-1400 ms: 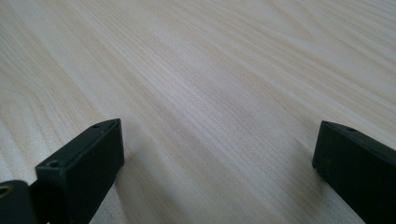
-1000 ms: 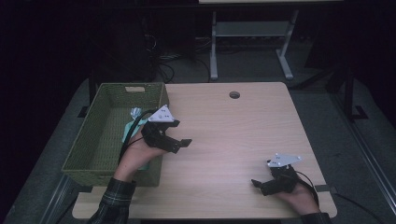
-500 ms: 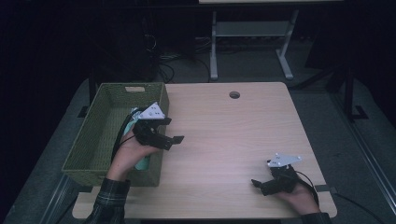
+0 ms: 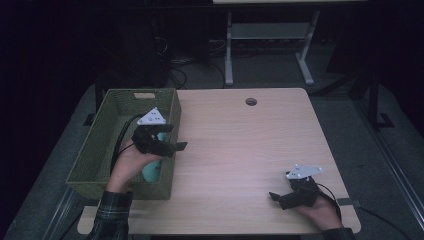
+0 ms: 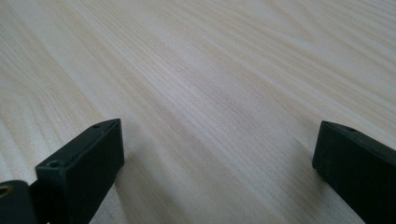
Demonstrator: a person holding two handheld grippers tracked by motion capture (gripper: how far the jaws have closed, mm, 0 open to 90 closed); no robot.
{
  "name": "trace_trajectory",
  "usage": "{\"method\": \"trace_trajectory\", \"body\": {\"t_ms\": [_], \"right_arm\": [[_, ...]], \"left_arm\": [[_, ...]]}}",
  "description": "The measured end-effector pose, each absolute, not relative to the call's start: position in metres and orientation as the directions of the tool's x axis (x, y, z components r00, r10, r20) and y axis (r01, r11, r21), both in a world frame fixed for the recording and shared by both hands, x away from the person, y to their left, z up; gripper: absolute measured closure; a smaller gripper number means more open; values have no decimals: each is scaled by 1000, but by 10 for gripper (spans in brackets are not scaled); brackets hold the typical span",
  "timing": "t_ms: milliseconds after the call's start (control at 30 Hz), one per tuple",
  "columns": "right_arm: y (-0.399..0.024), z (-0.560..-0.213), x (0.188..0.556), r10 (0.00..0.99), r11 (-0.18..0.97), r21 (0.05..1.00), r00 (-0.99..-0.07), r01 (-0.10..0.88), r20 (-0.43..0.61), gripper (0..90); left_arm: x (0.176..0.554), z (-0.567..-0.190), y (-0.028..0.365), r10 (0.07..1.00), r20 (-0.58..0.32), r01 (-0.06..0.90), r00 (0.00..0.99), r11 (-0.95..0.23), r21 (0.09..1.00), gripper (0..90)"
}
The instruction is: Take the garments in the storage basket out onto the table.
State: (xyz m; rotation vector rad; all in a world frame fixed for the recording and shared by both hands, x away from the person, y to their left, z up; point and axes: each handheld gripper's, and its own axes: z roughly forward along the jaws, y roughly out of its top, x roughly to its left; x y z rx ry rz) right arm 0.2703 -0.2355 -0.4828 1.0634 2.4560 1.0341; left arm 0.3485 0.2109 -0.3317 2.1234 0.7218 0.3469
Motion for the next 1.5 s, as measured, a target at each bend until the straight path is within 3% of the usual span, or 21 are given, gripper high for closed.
{"method": "trace_trajectory", "body": {"t_ms": [767, 1500], "right_arm": [[-235, -483, 270, 721, 474, 705, -692, 528, 34, 17], [-235, -483, 270, 721, 474, 705, -692, 528, 34, 17]], "left_arm": [[358, -338, 259, 709, 16, 442, 705, -456, 773, 231], [376, -372, 272, 765, 21, 520, 644, -459, 720, 232]]}}
